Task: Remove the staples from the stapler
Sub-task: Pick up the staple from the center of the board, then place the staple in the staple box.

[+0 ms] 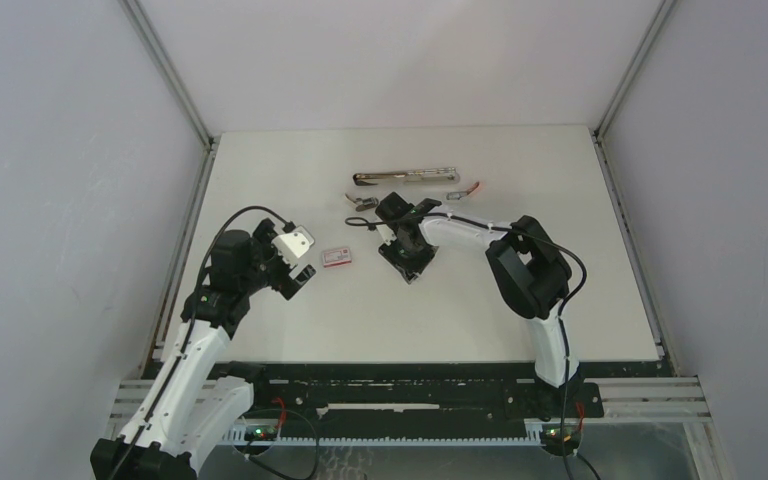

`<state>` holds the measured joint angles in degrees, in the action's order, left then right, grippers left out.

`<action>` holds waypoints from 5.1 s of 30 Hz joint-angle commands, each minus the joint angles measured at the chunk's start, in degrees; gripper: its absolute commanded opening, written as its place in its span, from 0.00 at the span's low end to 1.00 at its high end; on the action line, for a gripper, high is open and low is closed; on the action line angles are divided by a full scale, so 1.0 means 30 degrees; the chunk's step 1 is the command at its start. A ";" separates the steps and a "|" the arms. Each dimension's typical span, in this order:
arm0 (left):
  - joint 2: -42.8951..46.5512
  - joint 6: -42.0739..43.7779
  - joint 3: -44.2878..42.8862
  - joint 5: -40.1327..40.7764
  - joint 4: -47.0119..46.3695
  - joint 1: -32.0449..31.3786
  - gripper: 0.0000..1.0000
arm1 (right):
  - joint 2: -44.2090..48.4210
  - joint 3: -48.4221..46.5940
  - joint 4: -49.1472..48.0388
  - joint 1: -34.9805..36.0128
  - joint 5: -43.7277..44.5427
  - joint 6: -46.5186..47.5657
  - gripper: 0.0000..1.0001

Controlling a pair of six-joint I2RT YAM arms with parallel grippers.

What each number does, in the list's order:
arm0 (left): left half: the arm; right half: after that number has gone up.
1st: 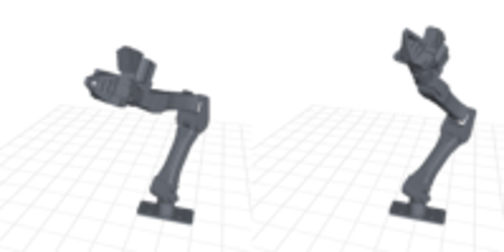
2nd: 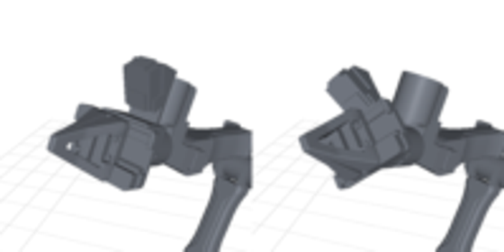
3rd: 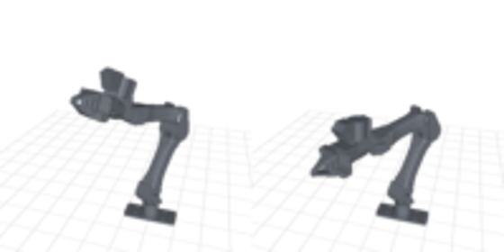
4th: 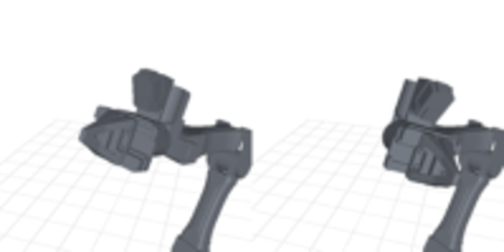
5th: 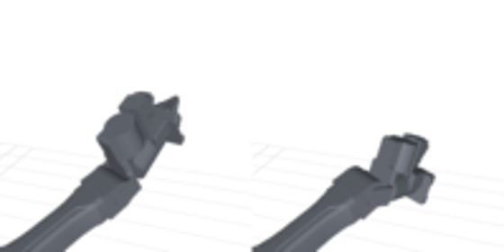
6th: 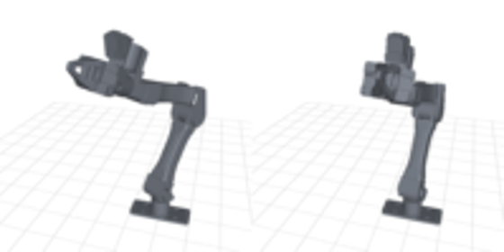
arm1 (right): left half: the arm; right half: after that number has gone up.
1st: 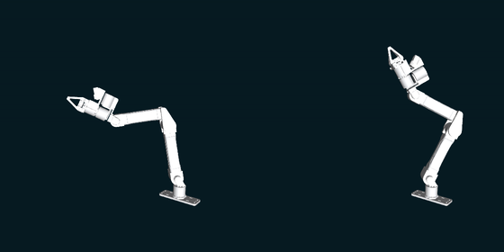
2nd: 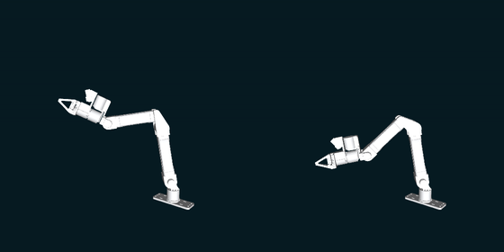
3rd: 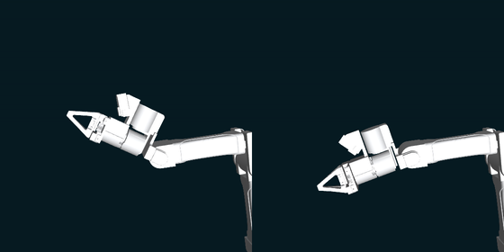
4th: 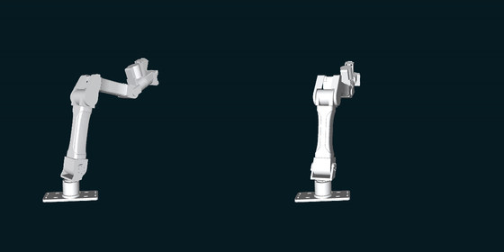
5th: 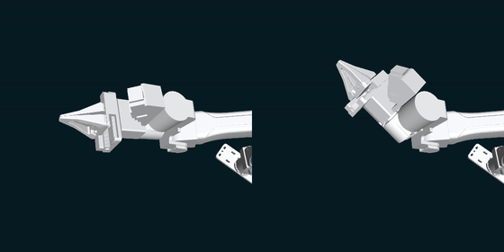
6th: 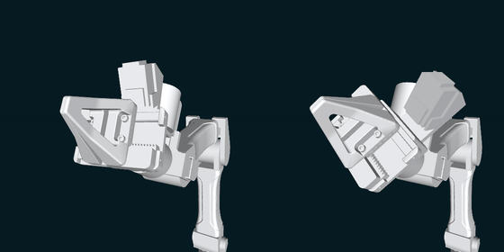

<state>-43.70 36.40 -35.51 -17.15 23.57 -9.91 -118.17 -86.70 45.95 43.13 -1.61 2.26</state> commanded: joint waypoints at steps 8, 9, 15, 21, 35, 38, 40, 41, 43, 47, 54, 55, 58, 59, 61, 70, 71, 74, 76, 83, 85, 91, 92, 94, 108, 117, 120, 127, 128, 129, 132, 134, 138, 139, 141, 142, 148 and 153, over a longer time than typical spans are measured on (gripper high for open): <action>0.0183 -0.0218 0.0321 -0.0107 -0.0652 0.0124 1.00 | -0.0193 -0.0852 -0.0966 -0.0267 0.0392 -0.0468 0.31; 0.0161 -0.0233 0.0322 -0.0114 -0.0651 0.0120 1.00 | -0.0205 -0.0880 -0.0981 -0.0299 0.0389 -0.0462 0.29; 0.0139 -0.0208 0.0322 -0.0114 -0.0651 0.0138 1.00 | -0.0185 -0.0867 -0.1072 -0.0345 0.0547 -0.0349 0.21; 0.0132 -0.0208 0.0322 -0.0087 -0.0643 0.0129 1.00 | -0.0030 -0.0878 -0.1226 -0.0374 0.0769 -0.0211 0.15; 0.0057 -0.0209 0.0315 -0.0114 -0.0651 0.0125 1.00 | 0.2142 -0.1316 -0.1056 -0.1450 0.0204 0.1582 0.15; 0.0051 -0.0209 0.0321 -0.0114 -0.0651 0.0140 1.00 | 0.2518 -0.1314 -0.0965 -0.2113 -0.0327 0.2456 0.15; 0.0033 -0.0207 0.0294 -0.0114 -0.0651 0.0138 1.00 | 0.2668 -0.1229 -0.1059 -0.2466 -0.0484 0.3105 0.16; 0.0014 -0.0188 0.0278 -0.0100 -0.0651 0.0121 1.00 | 0.2720 -0.1158 -0.1114 -0.2606 -0.0540 0.3587 0.16; -0.0012 -0.0206 0.0292 -0.0136 -0.0651 0.0125 1.00 | 0.2743 -0.0955 -0.1407 -0.2831 -0.0534 0.4242 0.16; -0.0050 -0.0209 0.0293 -0.0144 -0.0650 0.0133 1.00 | 0.2504 -0.0782 -0.1705 -0.3116 -0.0666 0.5346 0.16; -0.0018 -0.0210 0.0319 -0.0158 -0.0651 0.0124 1.00 | 0.2036 -0.0593 -0.2017 -0.3216 -0.1299 0.6737 0.16; -0.0011 -0.0185 0.0303 -0.0149 -0.0651 0.0138 1.00 | 0.1948 -0.0576 -0.2017 -0.3209 -0.1320 0.6888 0.16; -0.0020 -0.0166 0.0322 -0.0144 -0.0650 0.0138 1.00 | 0.1736 -0.0481 -0.2039 -0.3216 -0.1226 0.7346 0.16; 0.0020 -0.0179 0.0322 -0.0144 -0.0643 0.0140 1.00 | 0.1651 -0.0423 -0.2071 -0.3231 -0.1212 0.7502 0.16; -0.0002 -0.0174 0.0322 -0.0144 -0.0650 0.0138 1.00 | 0.1507 -0.0332 -0.2076 -0.3245 -0.1259 0.7736 0.16; -0.0041 -0.0177 0.0322 -0.0144 -0.0651 0.0128 1.00 | 0.1041 0.0007 -0.2076 -0.3245 -0.1356 0.8817 0.17; -0.0050 -0.0170 0.0322 -0.0144 -0.0651 0.0138 1.00 | 0.0971 0.0011 -0.2102 -0.3245 -0.1320 0.8851 0.17; -0.0084 -0.0158 0.0322 -0.0144 -0.0651 0.0133 1.00 | 0.0799 0.0041 -0.2154 -0.3242 -0.1285 0.9044 0.17; -0.0089 -0.0165 0.0313 -0.0144 -0.0651 0.0126 1.00 | 0.0722 0.0026 -0.2211 -0.3245 -0.1322 0.9059 0.17; -0.0102 -0.0181 0.0321 -0.0151 -0.0672 0.0140 1.00 | 0.0471 -0.0047 -0.2295 -0.3238 -0.1153 0.9053 0.17; -0.0105 -0.0174 0.0322 -0.0144 -0.0680 0.0126 1.00 | 0.0399 -0.0053 -0.2351 -0.3245 -0.1066 0.9040 0.17; -0.0056 -0.0163 0.0322 -0.0144 -0.0673 0.0137 1.00 | 0.0235 -0.0076 -0.2427 -0.3244 -0.1047 0.8973 0.17; -0.0074 -0.0179 0.0322 -0.0144 -0.0679 0.0132 1.00 | 0.0233 -0.0102 -0.2427 -0.3245 -0.1061 0.8951 0.17; -0.0081 -0.0164 0.0321 -0.0144 -0.0694 0.0131 1.00 | 0.0243 -0.0105 -0.2402 -0.3245 -0.1140 0.8929 0.18; -0.0108 -0.0175 0.0322 -0.0144 -0.0683 0.0124 1.00 | -0.0003 -0.0106 -0.2486 -0.3186 -0.0983 0.8884 0.19; -0.0110 -0.0163 0.0322 -0.0115 -0.0680 0.0140 1.00 | 0.0021 -0.0080 -0.2574 -0.3008 -0.0944 0.8939 0.20; -0.0080 -0.0173 0.0322 -0.0114 -0.0680 0.0136 1.00 | 0.0041 -0.0061 -0.2629 -0.2901 -0.0804 0.9031 0.20; -0.0077 -0.0169 0.0324 -0.0114 -0.0672 0.0125 1.00 | 0.0001 0.0010 -0.2662 -0.2862 -0.0649 0.9061 0.21; -0.0066 -0.0180 0.0337 -0.0114 -0.0664 0.0138 1.00 | -0.0013 0.0012 -0.2662 -0.2864 -0.0642 0.9042 0.21; -0.0079 -0.0174 0.0338 -0.0114 -0.0693 0.0133 1.00 | -0.0022 0.0001 -0.2662 -0.2865 -0.0637 0.9032 0.22; -0.0103 -0.0168 0.0323 -0.0114 -0.0680 0.0129 1.00 | 0.0092 -0.0045 -0.2633 -0.2848 -0.0534 0.8962 0.24; -0.0091 -0.0181 0.0340 -0.0114 -0.0665 0.0133 1.00 | 0.0299 -0.0103 -0.2590 -0.2864 -0.0519 0.8937 0.25; -0.0082 -0.0174 0.0344 -0.0114 -0.0709 0.0131 1.00 | 0.0994 -0.0326 -0.2357 -0.2874 -0.0505 0.8849 0.29; -0.0107 -0.0180 0.0350 -0.0114 -0.0709 0.0128 1.00 | 0.1174 -0.0386 -0.2279 -0.2889 -0.0521 0.8836 0.30; -0.0137 -0.0178 0.0344 -0.0114 -0.0710 0.0121 1.00 | 0.1527 -0.0519 -0.2069 -0.2905 -0.0567 0.8795 0.31; -0.0139 -0.0177 0.0336 -0.0114 -0.0709 0.0128 1.00 | 0.1713 -0.0582 -0.1939 -0.2943 -0.0642 0.8774 0.31; -0.0172 -0.0181 0.0320 -0.0092 -0.0724 0.0137 1.00 | 0.2765 -0.0919 -0.1130 -0.3141 -0.1397 0.8583 0.34; -0.0177 -0.0188 0.0322 -0.0114 -0.0709 0.0136 1.00 | 0.3295 -0.1495 -0.0565 -0.3669 -0.2211 0.8127 0.49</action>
<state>-44.25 36.40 -35.51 -17.15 23.40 -9.91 -112.38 -87.46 43.07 33.28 -5.45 28.08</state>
